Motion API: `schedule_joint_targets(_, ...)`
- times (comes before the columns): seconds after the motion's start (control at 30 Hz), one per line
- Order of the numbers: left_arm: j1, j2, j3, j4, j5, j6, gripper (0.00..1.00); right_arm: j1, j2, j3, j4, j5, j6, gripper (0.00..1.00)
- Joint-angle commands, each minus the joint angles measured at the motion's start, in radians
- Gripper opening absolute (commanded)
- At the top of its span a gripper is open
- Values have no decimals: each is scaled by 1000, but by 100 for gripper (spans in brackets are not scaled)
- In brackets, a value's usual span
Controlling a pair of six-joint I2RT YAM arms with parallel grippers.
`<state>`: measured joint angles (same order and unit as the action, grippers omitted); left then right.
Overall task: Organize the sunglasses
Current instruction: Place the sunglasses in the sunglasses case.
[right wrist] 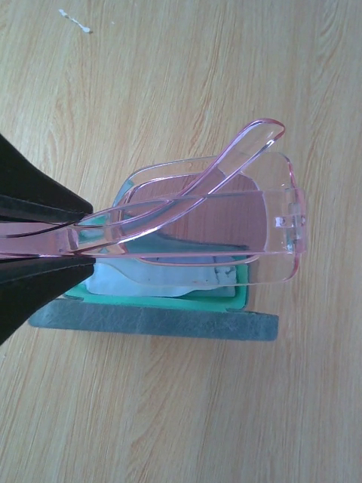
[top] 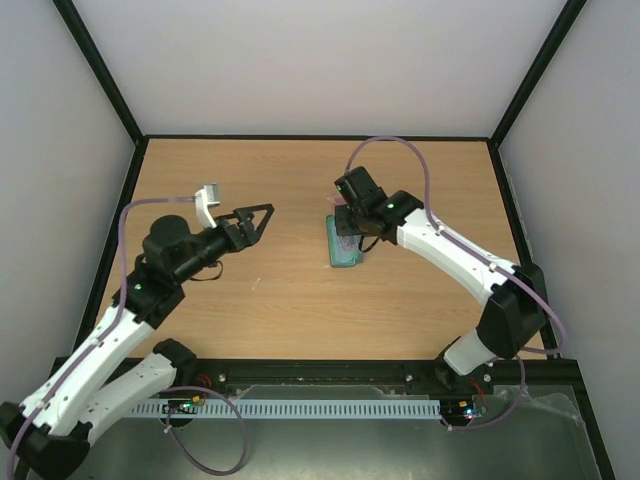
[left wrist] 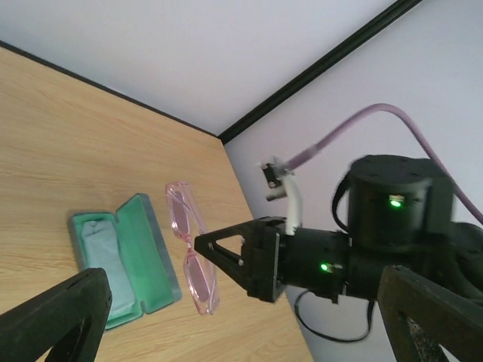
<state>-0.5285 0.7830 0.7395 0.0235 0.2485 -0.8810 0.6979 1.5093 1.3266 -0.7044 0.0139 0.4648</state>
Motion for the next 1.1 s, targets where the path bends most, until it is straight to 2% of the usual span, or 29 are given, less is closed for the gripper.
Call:
schedule_joint_targets(0.0, 19, -54, 72, -329, -15, 126, 100, -5, 63, 60, 21, -3, 11, 5)
schedule_joint_targets(0.23, 39, -84, 98, -403, -11, 157, 100, -5, 216, 124, -7, 12, 17, 5)
schedule_joint_targets(0.53, 64, -64, 125, -449, 11, 192, 100, 1, 426, 234, -104, 159, 34, 4)
schedule_joint_targets(0.83, 86, -73, 102, -459, 37, 201, 100, 13, 511, 233, -119, 267, 60, 4)
schedule_joint_targets(1.07, 91, -84, 98, -464, 45, 200, 99, 15, 549, 229, -91, 241, 91, 4)
